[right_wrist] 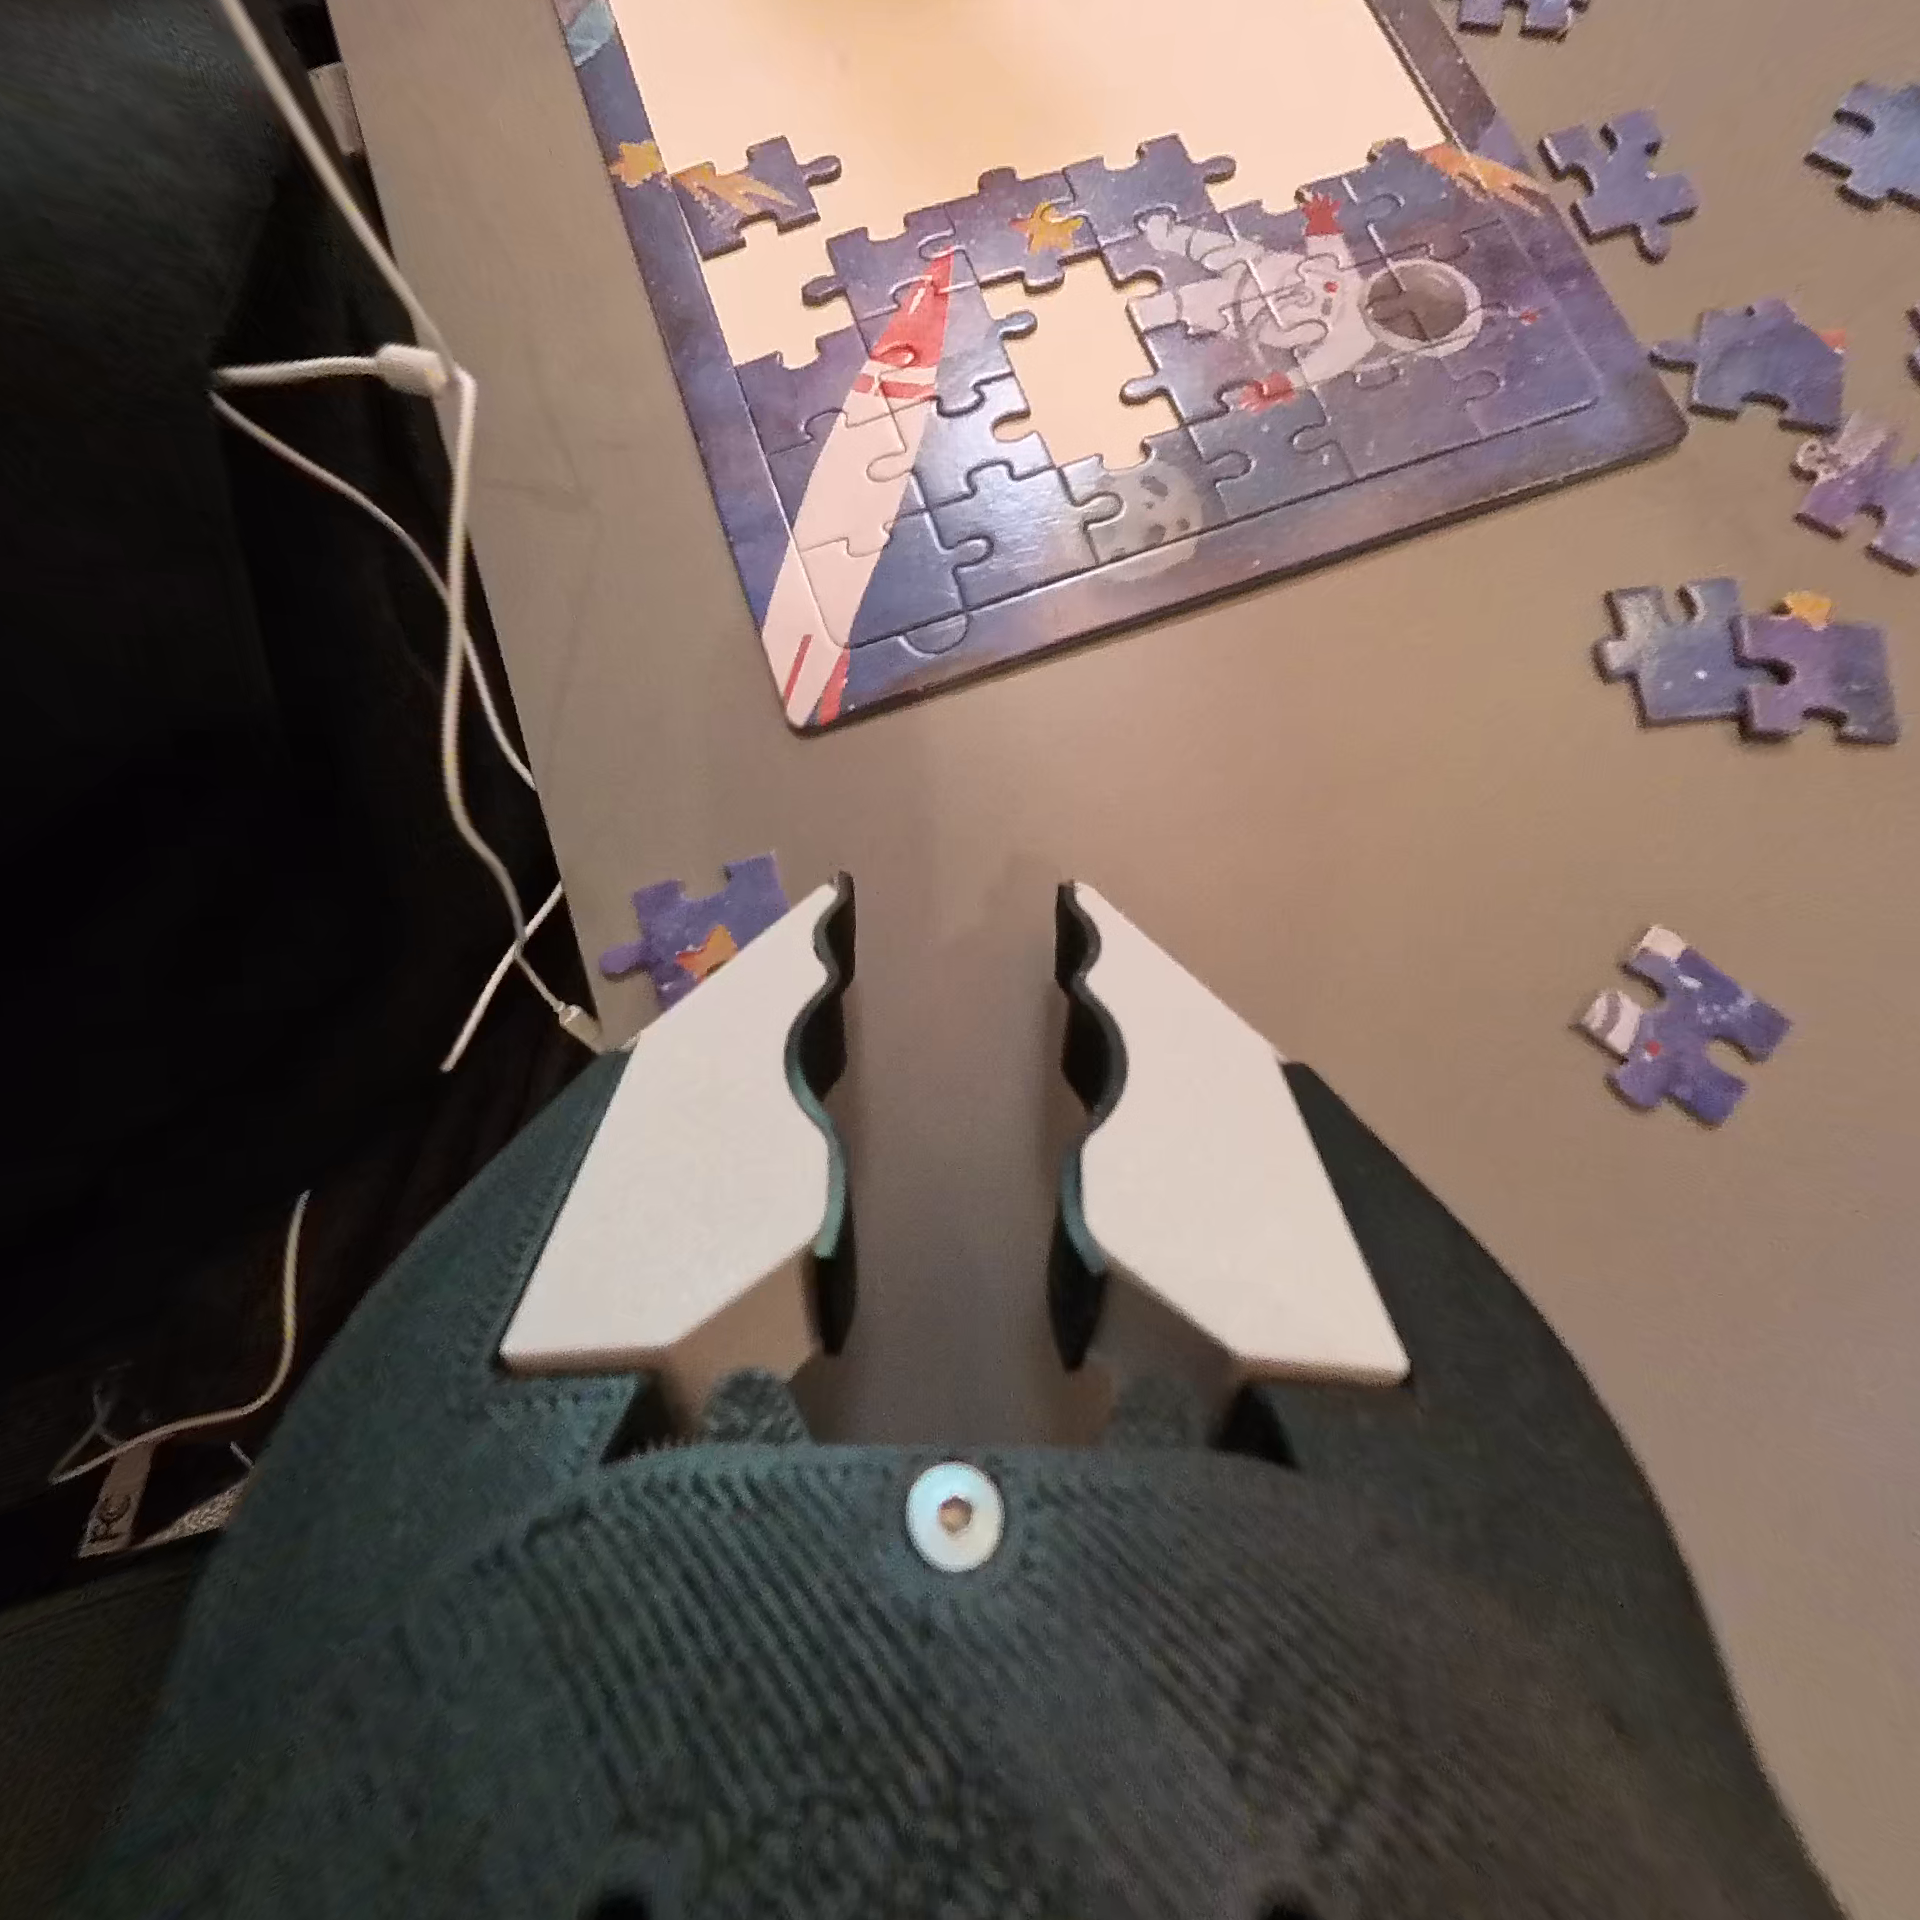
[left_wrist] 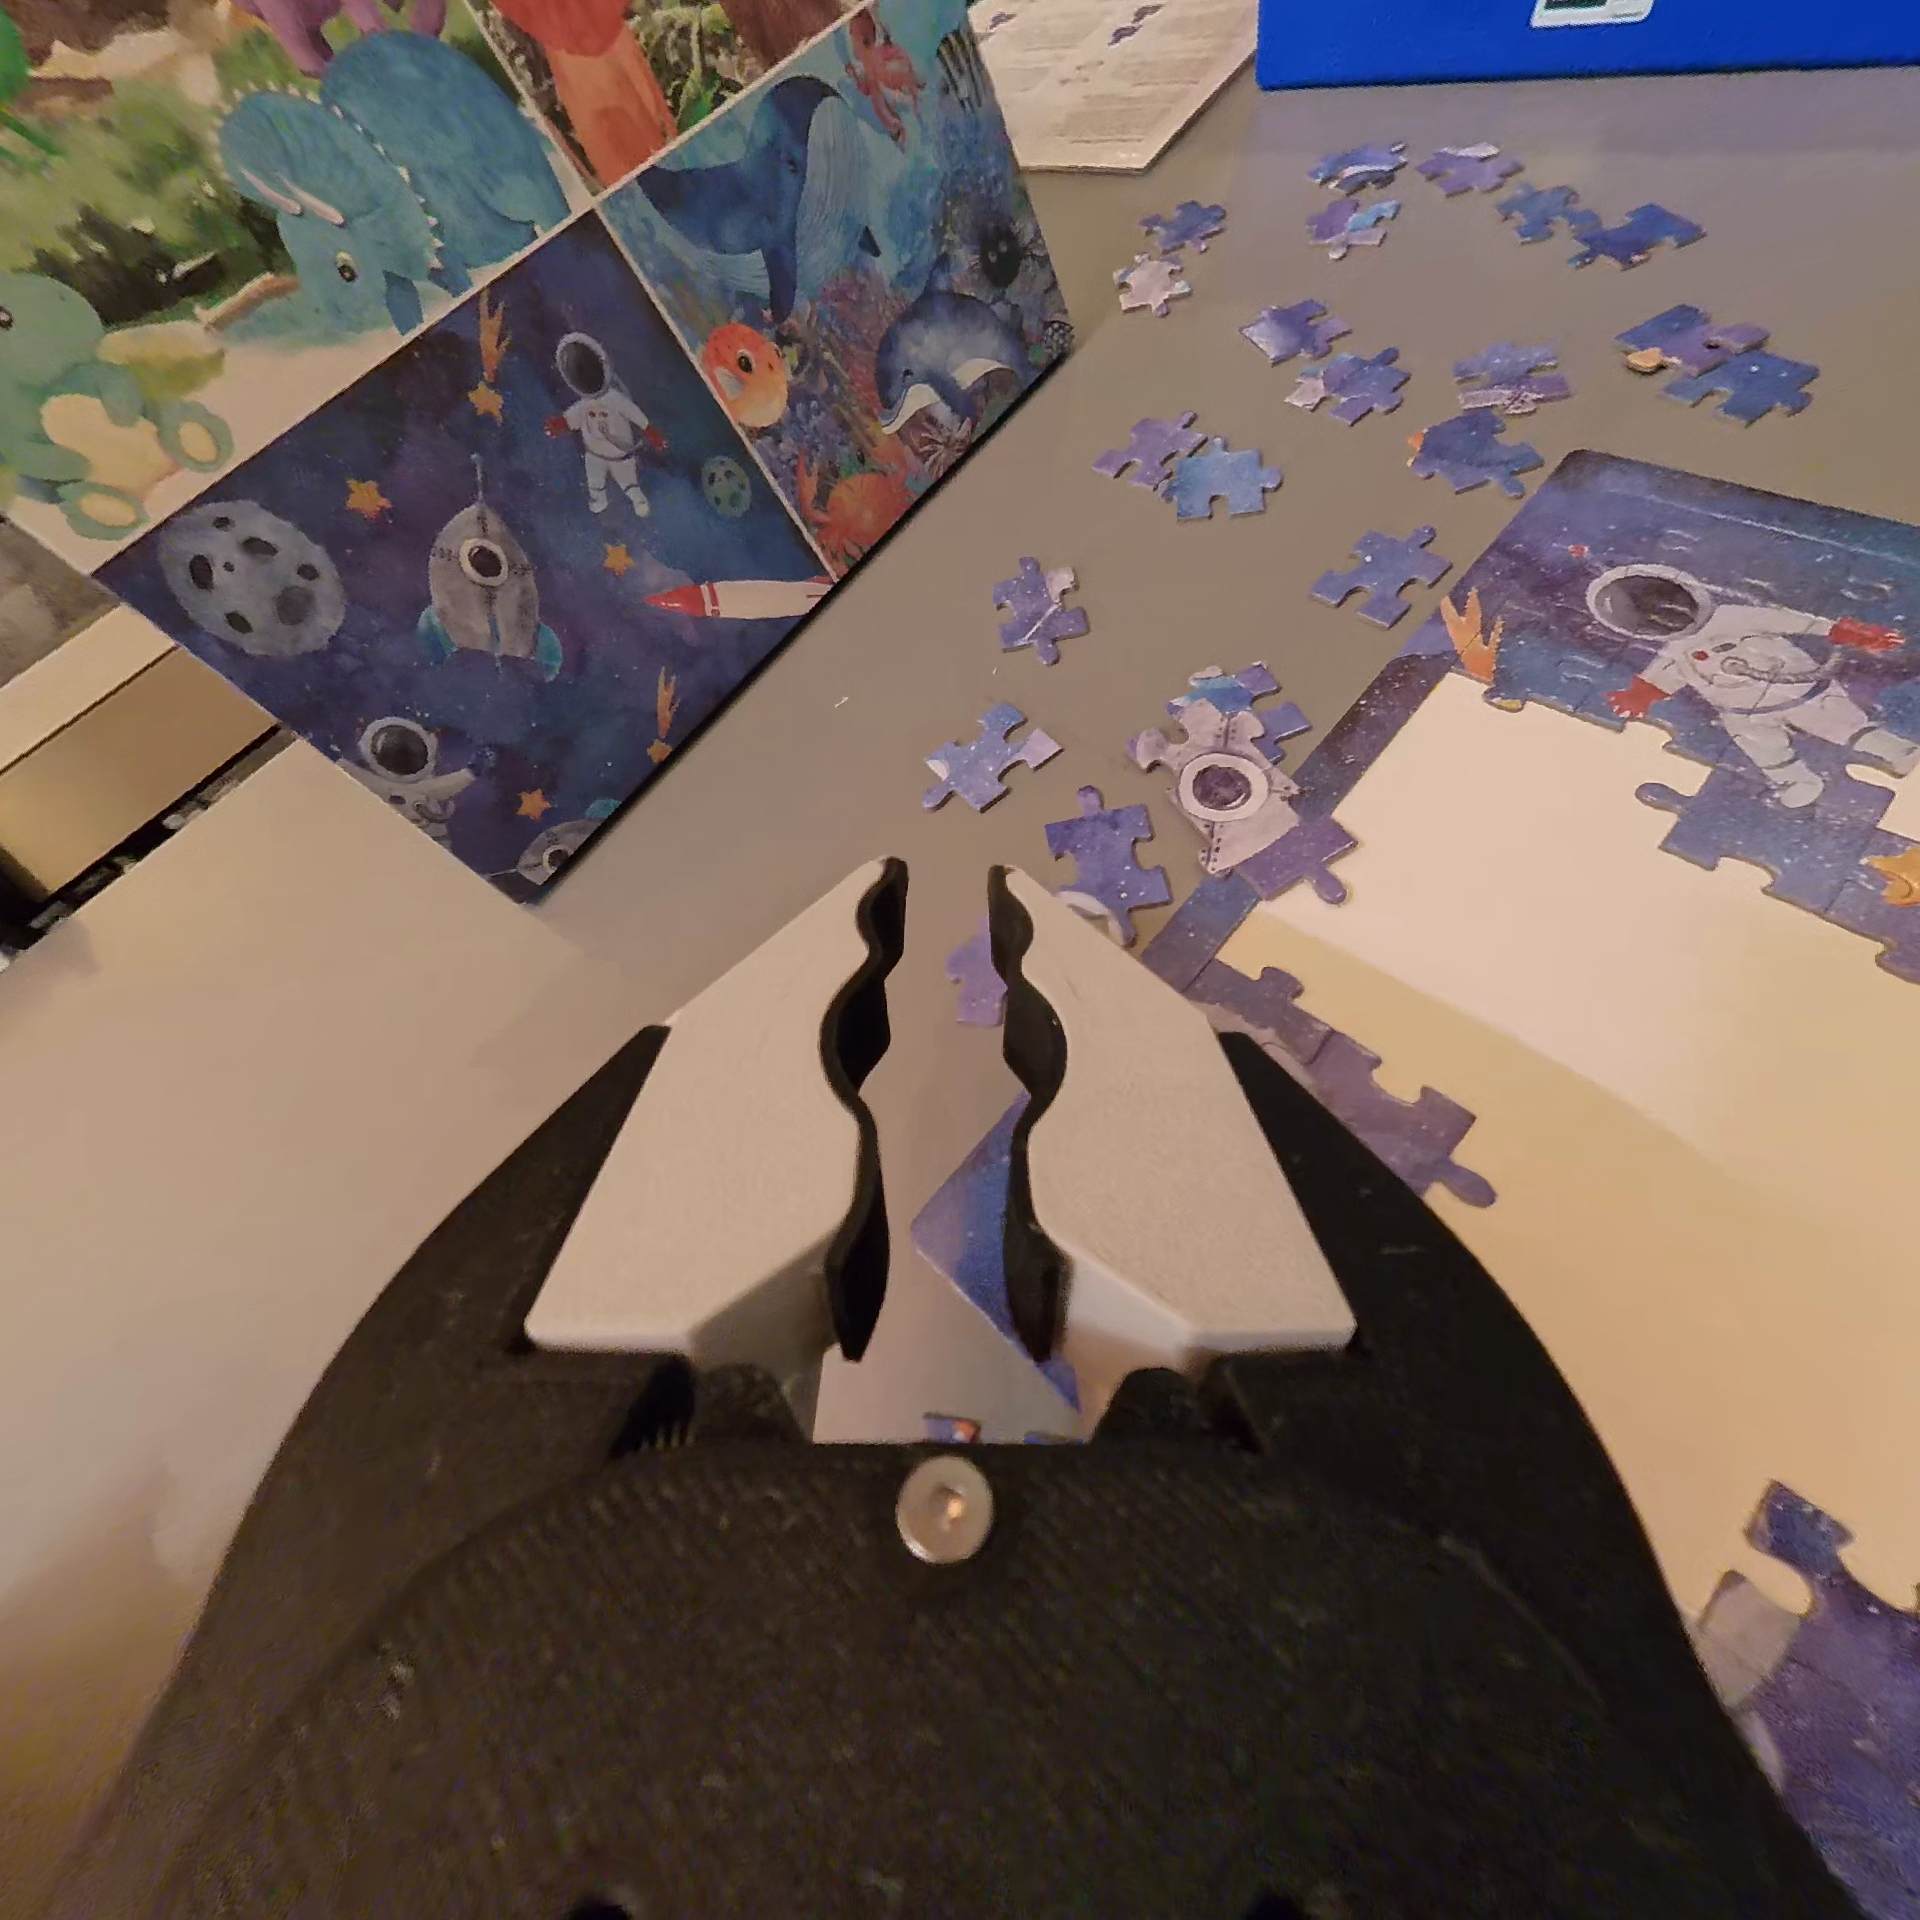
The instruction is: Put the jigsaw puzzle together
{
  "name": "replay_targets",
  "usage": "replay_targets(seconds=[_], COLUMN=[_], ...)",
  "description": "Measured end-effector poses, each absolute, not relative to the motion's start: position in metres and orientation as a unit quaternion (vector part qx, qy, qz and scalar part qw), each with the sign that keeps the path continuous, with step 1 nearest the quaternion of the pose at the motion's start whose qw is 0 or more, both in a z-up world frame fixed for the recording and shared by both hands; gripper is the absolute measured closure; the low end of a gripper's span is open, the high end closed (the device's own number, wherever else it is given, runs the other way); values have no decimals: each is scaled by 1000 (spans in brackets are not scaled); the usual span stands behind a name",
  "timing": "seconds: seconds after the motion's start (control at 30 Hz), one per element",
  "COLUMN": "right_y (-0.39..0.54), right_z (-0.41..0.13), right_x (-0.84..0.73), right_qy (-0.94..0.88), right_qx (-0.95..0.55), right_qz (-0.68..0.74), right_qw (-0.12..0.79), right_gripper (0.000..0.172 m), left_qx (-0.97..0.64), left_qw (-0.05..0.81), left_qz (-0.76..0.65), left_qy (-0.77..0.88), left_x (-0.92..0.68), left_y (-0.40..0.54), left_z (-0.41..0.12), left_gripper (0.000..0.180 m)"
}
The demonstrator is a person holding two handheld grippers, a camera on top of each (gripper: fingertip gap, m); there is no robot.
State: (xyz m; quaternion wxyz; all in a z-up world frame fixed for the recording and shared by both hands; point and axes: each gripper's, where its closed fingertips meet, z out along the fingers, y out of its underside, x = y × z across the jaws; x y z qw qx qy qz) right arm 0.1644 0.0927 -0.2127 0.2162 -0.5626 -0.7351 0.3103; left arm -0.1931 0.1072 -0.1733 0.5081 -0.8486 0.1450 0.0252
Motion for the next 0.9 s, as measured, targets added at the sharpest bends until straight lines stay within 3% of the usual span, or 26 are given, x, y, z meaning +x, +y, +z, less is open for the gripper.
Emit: replay_targets(seconds=[0.2,0.3,0.4,0.57,0.73,0.9], right_y=[87,83,80,77,71,68], right_z=[-212,-211,-209,-210,-210,-207], right_x=[179,186,191,200,215,225], right_qy=[-724,-722,-722,-720,-701,-694], right_qx=[-571,-570,-564,-558,-561,-548], right_qz=[318,319,321,317,320,330], right_qw=[222,227,237,265,303,331], right_gripper=[135,135,136,136,137,139], left_qx=[-816,-795,-793,-794,-803,-813], left_qw=[544,542,484,435,356,332], left_qz=[-31,-126,-217,-133,-203,-194], left_qy=[194,242,301,403,433,437], left_x=[-110,-21,66,125,172,189], left_y=[104,92,75,81,57,47], left_z=[-146,-139,-155,-187,-208,-225], left_gripper=[160,154,151,153,130,130])
